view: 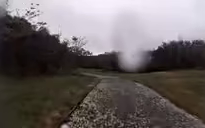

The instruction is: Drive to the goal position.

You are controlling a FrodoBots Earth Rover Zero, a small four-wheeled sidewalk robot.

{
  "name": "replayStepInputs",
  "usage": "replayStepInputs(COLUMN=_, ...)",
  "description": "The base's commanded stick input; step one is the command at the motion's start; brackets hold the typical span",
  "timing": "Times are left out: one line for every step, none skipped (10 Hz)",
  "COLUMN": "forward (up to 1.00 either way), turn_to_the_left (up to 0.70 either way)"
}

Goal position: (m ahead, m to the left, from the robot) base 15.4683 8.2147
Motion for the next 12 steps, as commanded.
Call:
replayStepInputs(forward=0.70, turn_to_the_left=-0.35)
replayStepInputs(forward=0.70, turn_to_the_left=-0.35)
replayStepInputs(forward=0.70, turn_to_the_left=-0.35)
replayStepInputs(forward=0.70, turn_to_the_left=-0.21)
replayStepInputs(forward=0.70, turn_to_the_left=0.00)
replayStepInputs(forward=0.70, turn_to_the_left=0.00)
replayStepInputs(forward=0.70, turn_to_the_left=0.00)
replayStepInputs(forward=0.70, turn_to_the_left=0.00)
replayStepInputs(forward=0.70, turn_to_the_left=0.00)
replayStepInputs(forward=0.70, turn_to_the_left=0.00)
replayStepInputs(forward=0.70, turn_to_the_left=0.00)
replayStepInputs(forward=0.70, turn_to_the_left=0.00)
